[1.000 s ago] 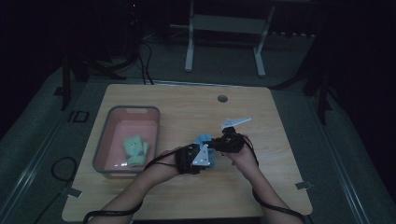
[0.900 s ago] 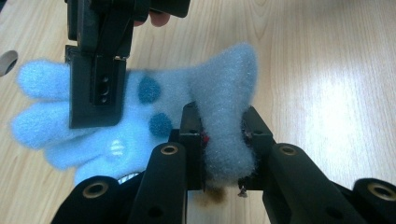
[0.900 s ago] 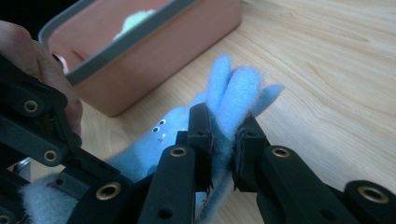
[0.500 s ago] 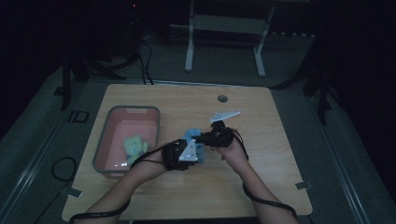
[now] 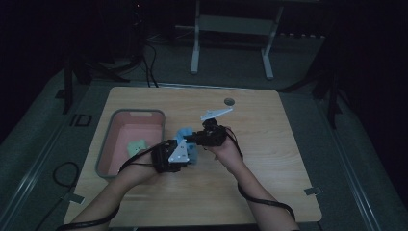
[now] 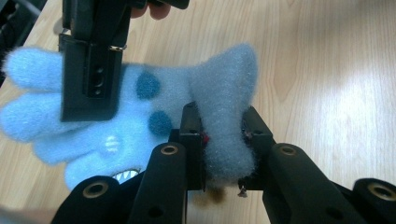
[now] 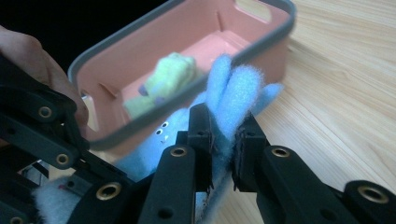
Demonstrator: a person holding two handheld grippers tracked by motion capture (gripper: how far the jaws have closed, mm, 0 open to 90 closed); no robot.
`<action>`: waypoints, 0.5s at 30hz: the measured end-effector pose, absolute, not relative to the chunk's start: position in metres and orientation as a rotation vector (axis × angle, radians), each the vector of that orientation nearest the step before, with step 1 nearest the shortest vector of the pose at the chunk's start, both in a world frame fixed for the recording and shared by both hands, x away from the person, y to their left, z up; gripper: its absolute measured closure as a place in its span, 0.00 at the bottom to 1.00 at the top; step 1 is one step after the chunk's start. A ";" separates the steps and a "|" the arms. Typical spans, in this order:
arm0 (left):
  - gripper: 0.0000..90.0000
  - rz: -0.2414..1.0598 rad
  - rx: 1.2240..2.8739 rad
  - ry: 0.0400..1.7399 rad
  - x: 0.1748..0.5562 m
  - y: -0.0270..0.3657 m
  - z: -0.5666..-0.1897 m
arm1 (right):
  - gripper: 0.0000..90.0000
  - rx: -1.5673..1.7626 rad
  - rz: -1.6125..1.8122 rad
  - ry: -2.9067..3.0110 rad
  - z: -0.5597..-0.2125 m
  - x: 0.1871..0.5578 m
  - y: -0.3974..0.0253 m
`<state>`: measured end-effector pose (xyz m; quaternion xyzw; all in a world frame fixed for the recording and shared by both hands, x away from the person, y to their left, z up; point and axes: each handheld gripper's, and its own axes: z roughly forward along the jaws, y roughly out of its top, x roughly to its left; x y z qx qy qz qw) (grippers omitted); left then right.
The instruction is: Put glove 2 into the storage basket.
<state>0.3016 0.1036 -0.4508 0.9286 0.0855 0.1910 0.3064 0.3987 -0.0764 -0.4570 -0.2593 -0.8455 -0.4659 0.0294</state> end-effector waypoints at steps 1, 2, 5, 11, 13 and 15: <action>0.85 0.513 2.457 0.242 0.300 0.112 -0.449 | 0.89 -0.795 -1.438 -2.609 -0.456 0.399 -0.072; 0.85 0.518 2.458 0.245 0.300 0.116 -0.448 | 0.89 -0.781 -1.439 -2.611 -0.454 0.399 -0.062; 0.85 0.527 2.456 0.262 0.297 0.127 -0.447 | 0.89 -0.768 -1.446 -2.604 -0.453 0.400 -0.051; 0.85 0.541 2.454 0.306 0.292 0.151 -0.446 | 0.89 -0.738 -1.442 -2.593 -0.452 0.399 -0.024; 0.85 0.553 2.460 0.325 0.290 0.159 -0.447 | 0.89 -0.728 -1.444 -2.594 -0.452 0.399 -0.019; 0.85 0.552 2.462 0.346 0.289 0.169 -0.449 | 0.89 -0.712 -1.440 -2.595 -0.453 0.398 -0.004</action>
